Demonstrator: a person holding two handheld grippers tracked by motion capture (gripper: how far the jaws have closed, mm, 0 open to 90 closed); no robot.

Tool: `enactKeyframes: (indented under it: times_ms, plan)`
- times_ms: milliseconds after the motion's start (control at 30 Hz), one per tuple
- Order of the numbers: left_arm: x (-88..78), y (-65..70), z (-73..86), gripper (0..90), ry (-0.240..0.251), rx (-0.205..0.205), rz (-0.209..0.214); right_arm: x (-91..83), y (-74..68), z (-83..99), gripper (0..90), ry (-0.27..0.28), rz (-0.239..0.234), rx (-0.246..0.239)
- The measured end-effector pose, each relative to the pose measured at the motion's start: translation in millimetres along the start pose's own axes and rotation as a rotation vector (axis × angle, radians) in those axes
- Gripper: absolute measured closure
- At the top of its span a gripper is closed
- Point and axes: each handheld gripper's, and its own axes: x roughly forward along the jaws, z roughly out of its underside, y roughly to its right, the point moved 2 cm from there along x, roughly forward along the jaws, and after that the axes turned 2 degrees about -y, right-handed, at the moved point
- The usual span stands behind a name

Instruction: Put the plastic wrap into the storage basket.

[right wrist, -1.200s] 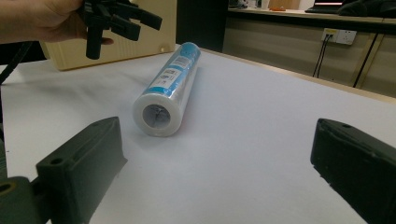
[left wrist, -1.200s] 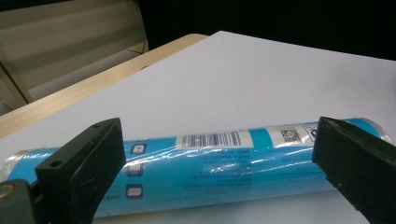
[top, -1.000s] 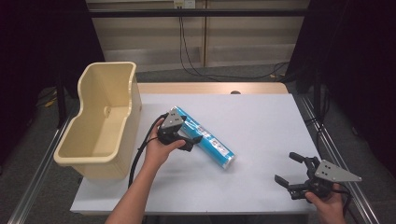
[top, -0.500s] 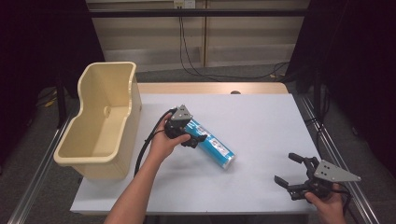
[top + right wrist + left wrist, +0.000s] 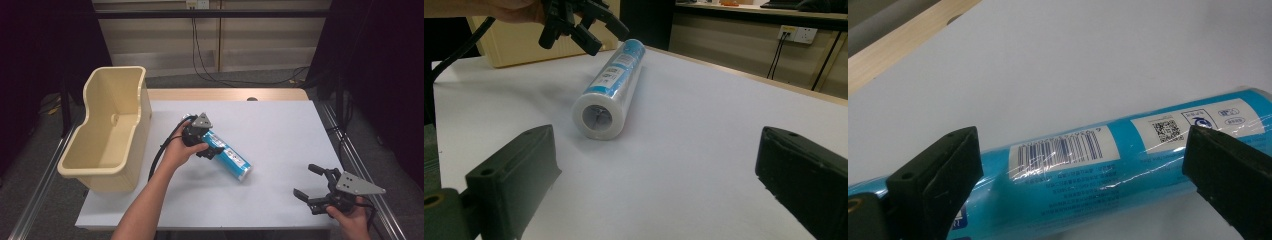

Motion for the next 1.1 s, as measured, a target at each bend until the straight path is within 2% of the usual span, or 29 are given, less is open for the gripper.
enactKeyframes:
  times_ms: [300, 533, 567, 600, 633, 667, 700, 900, 967, 1033, 1067, 1100]
  plan:
    - [2.2, -0.7, -3.3, 2.3, -0.016, 0.01, 0.001, 0.7, -0.3, 0.3, 2.8, -0.001, -0.007, 0.002]
    - [5.2, 0.0, -5.2, 2.3, -0.038, -0.008, 0.0, 0.5, -0.4, 0.3, 2.8, -0.003, -0.009, -0.001]
    - [5.5, 0.1, -5.4, 2.3, -0.04, -0.019, 0.002, 0.6, -0.5, 0.2, 2.8, -0.001, -0.008, -0.001]
    - [5.5, -0.6, -5.9, 2.3, -0.049, -0.053, -0.004, 0.6, -0.5, 0.2, 2.8, -0.003, -0.006, 0.0]
    - [5.5, -0.6, -5.9, 2.3, -0.049, -0.053, -0.004, 0.6, -0.5, 0.2, 2.8, -0.003, -0.006, 0.0]
    - [4.9, -2.1, -6.4, 2.3, -0.053, -0.098, -0.016, 0.4, -0.3, 0.3, 2.8, -0.006, -0.004, 0.001]
    - [4.9, -2.1, -6.4, 2.3, -0.053, -0.098, -0.016, 0.4, -0.3, 0.3, 2.8, -0.006, -0.004, 0.001]
    - [4.8, -4.9, -6.5, 1.9, -0.092, -0.197, -0.029, 0.4, -0.1, 0.4, 2.8, -0.004, 0.001, 0.007]
    - [5.7, -5.2, -6.5, 1.6, -0.118, -0.25, -0.045, 0.5, 0.0, 0.5, 2.8, -0.003, 0.001, 0.006]
    - [6.3, -5.4, -6.6, 1.1, -0.131, -0.266, -0.044, 0.6, 0.1, 0.6, 2.8, -0.004, 0.001, 0.005]
    - [7.6, -5.1, -7.8, 1.1, -0.154, -0.291, -0.067, 0.8, 0.0, 0.5, 2.8, -0.003, 0.001, 0.006]
    - [7.6, -5.1, -7.8, 1.1, -0.154, -0.291, -0.067, 0.8, 0.0, 0.5, 2.8, -0.003, 0.001, 0.006]
